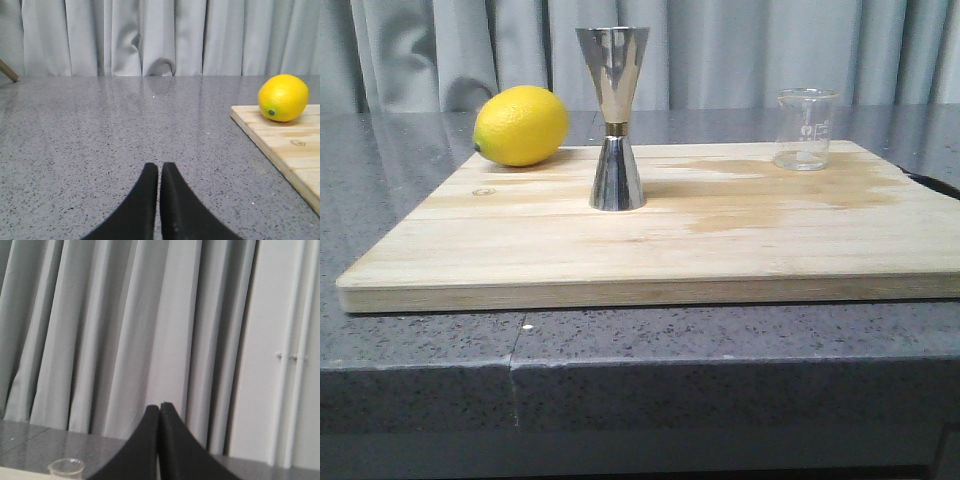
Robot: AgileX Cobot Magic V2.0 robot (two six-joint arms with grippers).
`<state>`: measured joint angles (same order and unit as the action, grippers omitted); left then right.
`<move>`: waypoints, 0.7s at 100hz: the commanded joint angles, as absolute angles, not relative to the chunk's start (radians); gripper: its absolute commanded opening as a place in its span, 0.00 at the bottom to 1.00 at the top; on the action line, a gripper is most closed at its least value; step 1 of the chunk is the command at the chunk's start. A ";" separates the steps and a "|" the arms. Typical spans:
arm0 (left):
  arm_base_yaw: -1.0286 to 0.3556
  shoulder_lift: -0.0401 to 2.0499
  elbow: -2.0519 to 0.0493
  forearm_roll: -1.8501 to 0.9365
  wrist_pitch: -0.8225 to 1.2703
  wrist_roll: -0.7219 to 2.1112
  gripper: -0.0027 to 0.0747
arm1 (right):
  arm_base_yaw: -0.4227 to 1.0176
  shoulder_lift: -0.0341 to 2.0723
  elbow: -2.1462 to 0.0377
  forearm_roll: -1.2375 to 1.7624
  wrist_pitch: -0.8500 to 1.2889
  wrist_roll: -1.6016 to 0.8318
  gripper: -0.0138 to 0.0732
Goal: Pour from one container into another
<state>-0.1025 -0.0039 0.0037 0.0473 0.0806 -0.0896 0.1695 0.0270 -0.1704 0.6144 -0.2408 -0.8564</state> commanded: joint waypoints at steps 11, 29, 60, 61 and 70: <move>-0.103 -0.030 0.040 0.046 0.000 -0.101 0.01 | 0.016 0.039 -0.071 0.121 -0.253 -0.159 0.07; -0.103 -0.030 0.040 0.046 0.000 -0.101 0.01 | -0.014 0.014 -0.008 -0.051 -0.254 0.013 0.07; -0.103 -0.030 0.040 0.046 0.000 -0.101 0.01 | -0.014 -0.013 0.040 -0.115 -0.205 0.118 0.07; -0.103 -0.030 0.040 0.046 0.000 -0.101 0.01 | -0.014 -0.013 0.040 -0.115 -0.205 0.118 0.07; -0.103 -0.030 0.040 0.046 0.000 -0.101 0.01 | -0.014 -0.013 0.040 -0.115 -0.205 0.120 0.07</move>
